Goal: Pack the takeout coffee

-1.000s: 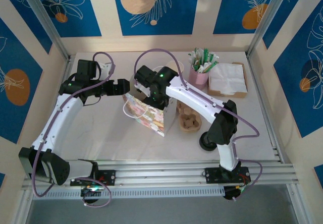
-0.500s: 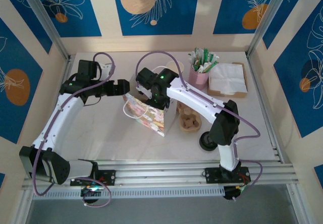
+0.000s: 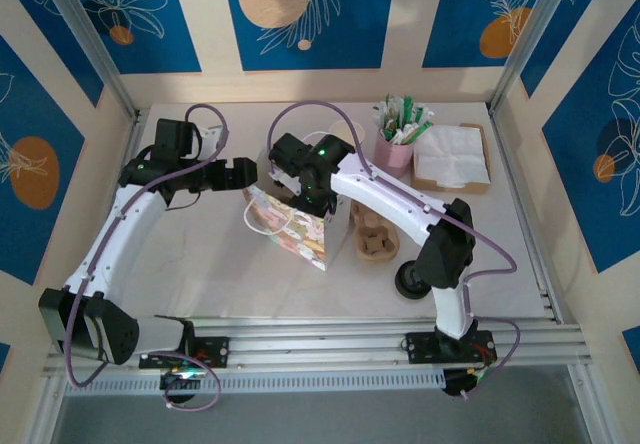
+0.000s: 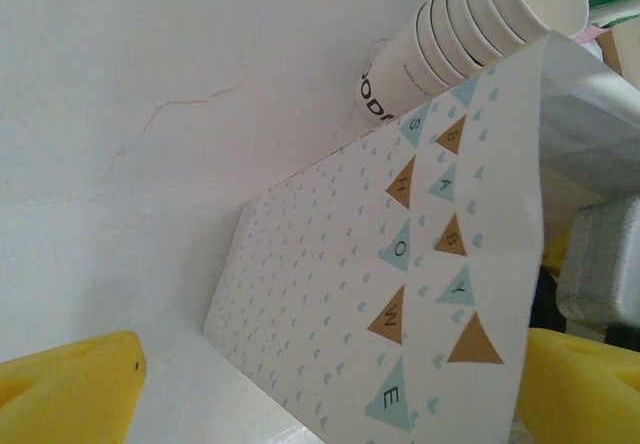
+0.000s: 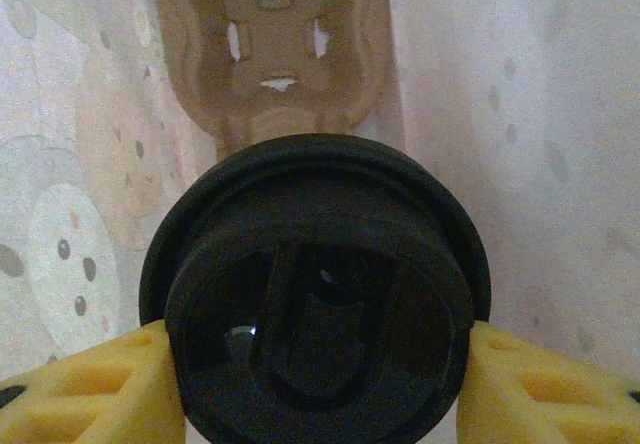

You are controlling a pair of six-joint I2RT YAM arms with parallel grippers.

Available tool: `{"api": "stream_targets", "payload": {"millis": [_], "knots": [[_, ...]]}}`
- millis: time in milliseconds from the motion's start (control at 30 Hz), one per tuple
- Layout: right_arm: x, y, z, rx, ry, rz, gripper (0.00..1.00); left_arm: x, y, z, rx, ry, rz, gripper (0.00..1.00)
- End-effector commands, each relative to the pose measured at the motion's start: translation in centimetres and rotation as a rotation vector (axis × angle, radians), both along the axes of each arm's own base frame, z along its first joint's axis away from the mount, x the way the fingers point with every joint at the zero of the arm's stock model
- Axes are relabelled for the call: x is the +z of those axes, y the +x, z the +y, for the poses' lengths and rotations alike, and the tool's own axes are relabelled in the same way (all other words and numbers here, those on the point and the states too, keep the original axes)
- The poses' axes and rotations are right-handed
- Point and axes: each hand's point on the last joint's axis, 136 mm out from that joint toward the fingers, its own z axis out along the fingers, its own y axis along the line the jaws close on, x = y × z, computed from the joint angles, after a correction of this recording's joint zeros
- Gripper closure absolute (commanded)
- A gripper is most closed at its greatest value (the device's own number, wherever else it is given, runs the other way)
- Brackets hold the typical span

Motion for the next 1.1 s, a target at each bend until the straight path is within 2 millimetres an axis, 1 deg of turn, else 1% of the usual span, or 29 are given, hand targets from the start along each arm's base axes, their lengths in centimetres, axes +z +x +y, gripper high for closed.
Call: {"api": "stream_targets", "payload": {"millis": [0, 100, 367, 600, 700, 767, 967, 1067], "knots": [[1.4, 0.0, -0.5, 0.016, -0.032, -0.037, 0.41, -0.6, -0.1, -0.1, -0.013, 0.026, 0.004, 0.06], [0.8, -0.1, -0.4, 0.017, -0.036, -0.028, 0.41, -0.5, 0.0, -0.1, -0.014, 0.027, 0.001, 0.06], [-3.0, -1.0, -0.9, -0.004, -0.064, 0.064, 0.42, -0.5, 0.1, -0.1, -0.014, 0.029, 0.003, 0.06], [-4.4, -1.7, -0.6, 0.005, -0.066, 0.108, 0.42, -0.5, 0.2, -0.1, -0.013, 0.027, 0.005, 0.06], [-4.1, -1.7, -0.7, 0.016, -0.077, 0.099, 0.42, -0.4, 0.2, -0.1, -0.012, 0.026, 0.003, 0.06], [-3.4, -1.4, -0.9, 0.017, -0.088, 0.071, 0.42, -0.4, 0.2, -0.1, -0.012, 0.027, 0.002, 0.06], [-0.3, -0.4, -1.3, 0.004, -0.105, -0.013, 0.42, -0.3, 0.1, -0.1, -0.014, 0.029, 0.001, 0.06], [0.6, -0.5, -1.4, 0.001, -0.103, -0.024, 0.42, -0.3, 0.1, -0.1, -0.014, 0.030, 0.001, 0.06]]}}
